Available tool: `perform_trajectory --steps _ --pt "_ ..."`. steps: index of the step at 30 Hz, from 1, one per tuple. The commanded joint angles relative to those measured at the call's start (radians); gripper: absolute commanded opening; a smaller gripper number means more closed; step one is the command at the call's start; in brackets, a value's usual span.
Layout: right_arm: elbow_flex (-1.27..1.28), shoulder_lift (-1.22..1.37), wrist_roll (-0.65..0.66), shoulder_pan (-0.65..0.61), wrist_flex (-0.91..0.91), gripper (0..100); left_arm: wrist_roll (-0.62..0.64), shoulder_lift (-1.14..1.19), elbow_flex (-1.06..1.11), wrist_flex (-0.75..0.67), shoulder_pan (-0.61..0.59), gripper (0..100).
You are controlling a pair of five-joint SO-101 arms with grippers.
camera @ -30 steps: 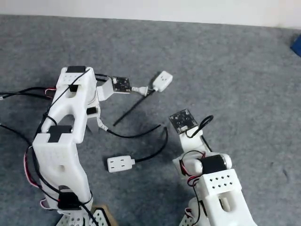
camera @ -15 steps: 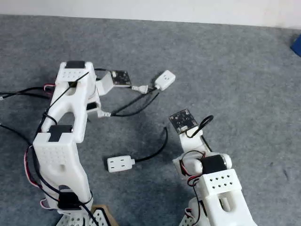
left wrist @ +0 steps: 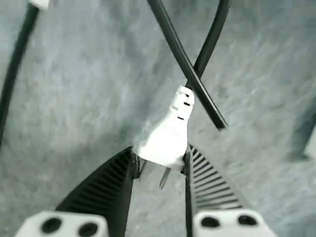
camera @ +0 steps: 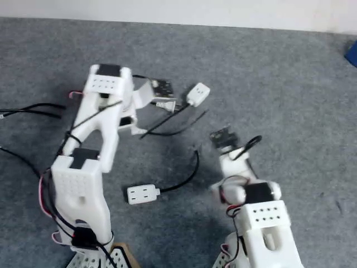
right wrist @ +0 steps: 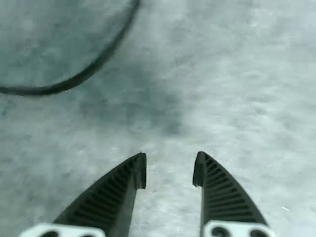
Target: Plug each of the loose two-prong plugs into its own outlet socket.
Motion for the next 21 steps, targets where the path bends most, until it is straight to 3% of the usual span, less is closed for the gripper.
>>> perform_trajectory --steps 1,12,19,21 --pt "-0.137 -0.01 0.064 0.197 0.082 16.3 0.089 -0.016 -0.082 0.071 0.151 0" --pt "-0.196 -0.01 0.12 0.367 0.222 16.3 0.313 -0.007 -0.193 0.081 0.593 0" --pt "-0.186 -0.01 0.173 0.397 0.239 16.3 0.427 0.005 -0.189 0.081 0.704 1" --pt "-0.183 -0.01 0.173 0.354 0.243 16.3 0.462 0.025 -0.196 0.083 0.704 7"
